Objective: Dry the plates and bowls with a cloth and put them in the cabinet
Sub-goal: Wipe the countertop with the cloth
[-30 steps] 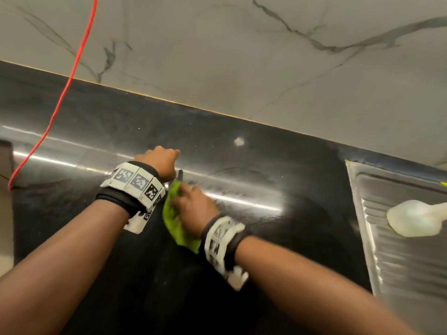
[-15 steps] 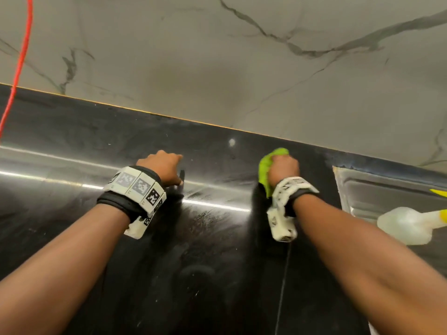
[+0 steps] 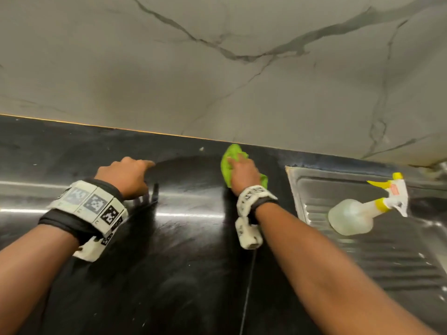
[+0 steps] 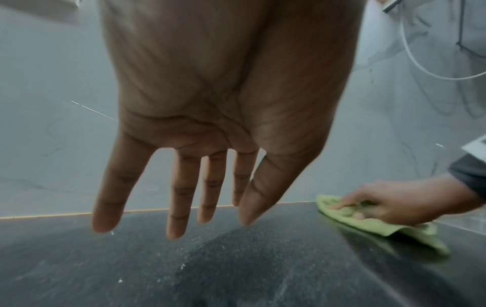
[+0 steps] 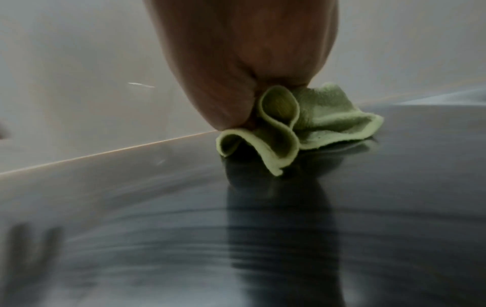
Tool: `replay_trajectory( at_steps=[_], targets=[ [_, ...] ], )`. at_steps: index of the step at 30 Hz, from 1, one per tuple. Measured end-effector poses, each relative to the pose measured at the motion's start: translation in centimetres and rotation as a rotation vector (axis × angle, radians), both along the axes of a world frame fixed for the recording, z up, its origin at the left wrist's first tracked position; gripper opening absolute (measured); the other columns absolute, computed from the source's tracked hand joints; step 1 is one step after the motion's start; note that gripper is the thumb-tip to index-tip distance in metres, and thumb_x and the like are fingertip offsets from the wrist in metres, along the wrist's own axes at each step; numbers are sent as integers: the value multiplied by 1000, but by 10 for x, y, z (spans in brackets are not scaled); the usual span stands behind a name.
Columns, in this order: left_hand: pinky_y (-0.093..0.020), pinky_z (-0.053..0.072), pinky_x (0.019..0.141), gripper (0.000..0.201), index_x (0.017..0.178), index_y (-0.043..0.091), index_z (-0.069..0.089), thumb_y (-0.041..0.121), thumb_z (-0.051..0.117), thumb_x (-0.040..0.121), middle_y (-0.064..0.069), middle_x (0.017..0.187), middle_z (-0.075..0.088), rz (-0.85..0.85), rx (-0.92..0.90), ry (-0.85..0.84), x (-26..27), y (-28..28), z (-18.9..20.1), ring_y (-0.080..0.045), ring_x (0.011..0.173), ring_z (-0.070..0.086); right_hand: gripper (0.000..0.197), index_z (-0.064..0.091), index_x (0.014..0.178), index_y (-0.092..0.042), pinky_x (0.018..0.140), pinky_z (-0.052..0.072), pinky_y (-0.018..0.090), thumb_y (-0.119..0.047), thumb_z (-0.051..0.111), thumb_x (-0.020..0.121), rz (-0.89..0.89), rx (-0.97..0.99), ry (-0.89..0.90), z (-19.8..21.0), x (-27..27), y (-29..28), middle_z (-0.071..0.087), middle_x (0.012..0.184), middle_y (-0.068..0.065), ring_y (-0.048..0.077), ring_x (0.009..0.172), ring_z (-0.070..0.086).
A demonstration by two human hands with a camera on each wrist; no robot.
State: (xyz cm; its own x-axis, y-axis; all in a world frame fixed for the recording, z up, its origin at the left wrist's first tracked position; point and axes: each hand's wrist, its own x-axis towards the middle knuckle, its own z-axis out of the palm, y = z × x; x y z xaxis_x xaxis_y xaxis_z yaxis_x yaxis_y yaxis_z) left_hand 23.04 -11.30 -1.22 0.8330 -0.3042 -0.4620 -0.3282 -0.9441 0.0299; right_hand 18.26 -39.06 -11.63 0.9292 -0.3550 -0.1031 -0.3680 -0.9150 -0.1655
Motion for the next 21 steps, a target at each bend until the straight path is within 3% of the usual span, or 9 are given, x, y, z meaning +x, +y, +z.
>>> replay_trajectory(
  at_steps=[4,8,12,16,18,21],
  targets=[
    [-47,42,102,66,151,40,33,19,55,92,-11,149,42,-29,0,4,-9,-6,3,-35,131,49,44,59,134,-22,102,44,45,-20,39,95,-221,41,-30,0,-60,-63,47,145,14,39,122,51],
    [-47,43,101,63,150,41,34,20,55,94,-11,148,43,-71,-48,-15,-24,-9,8,-35,130,49,44,58,135,-23,105,41,39,-10,48,94,-351,-32,39,14,-92,-65,48,145,14,37,125,50],
    [-45,42,101,63,150,39,35,18,55,94,-10,147,44,-103,-43,-19,-34,-15,7,-33,130,49,42,56,136,-17,103,41,38,-14,46,95,-125,-14,23,18,-103,4,44,147,11,31,128,48],
    [-45,43,101,64,151,40,32,19,54,94,-8,149,43,-143,-42,-10,-43,-38,4,-32,130,50,43,59,133,-31,103,38,40,-13,48,96,39,87,30,20,-145,33,38,154,-3,28,130,42],
    [-45,44,98,66,152,40,29,21,54,95,-8,147,45,-159,-56,-21,-45,-45,1,-33,129,50,39,64,125,-36,100,44,44,-19,49,93,-69,125,10,18,-163,6,43,150,-3,30,124,48],
    [-46,45,96,67,154,37,24,28,55,96,-10,145,48,-151,-66,-33,-46,-44,-2,-34,128,51,43,64,126,-34,98,48,43,-19,49,89,-330,90,-14,16,-173,-45,54,138,8,37,119,55]
  ],
)
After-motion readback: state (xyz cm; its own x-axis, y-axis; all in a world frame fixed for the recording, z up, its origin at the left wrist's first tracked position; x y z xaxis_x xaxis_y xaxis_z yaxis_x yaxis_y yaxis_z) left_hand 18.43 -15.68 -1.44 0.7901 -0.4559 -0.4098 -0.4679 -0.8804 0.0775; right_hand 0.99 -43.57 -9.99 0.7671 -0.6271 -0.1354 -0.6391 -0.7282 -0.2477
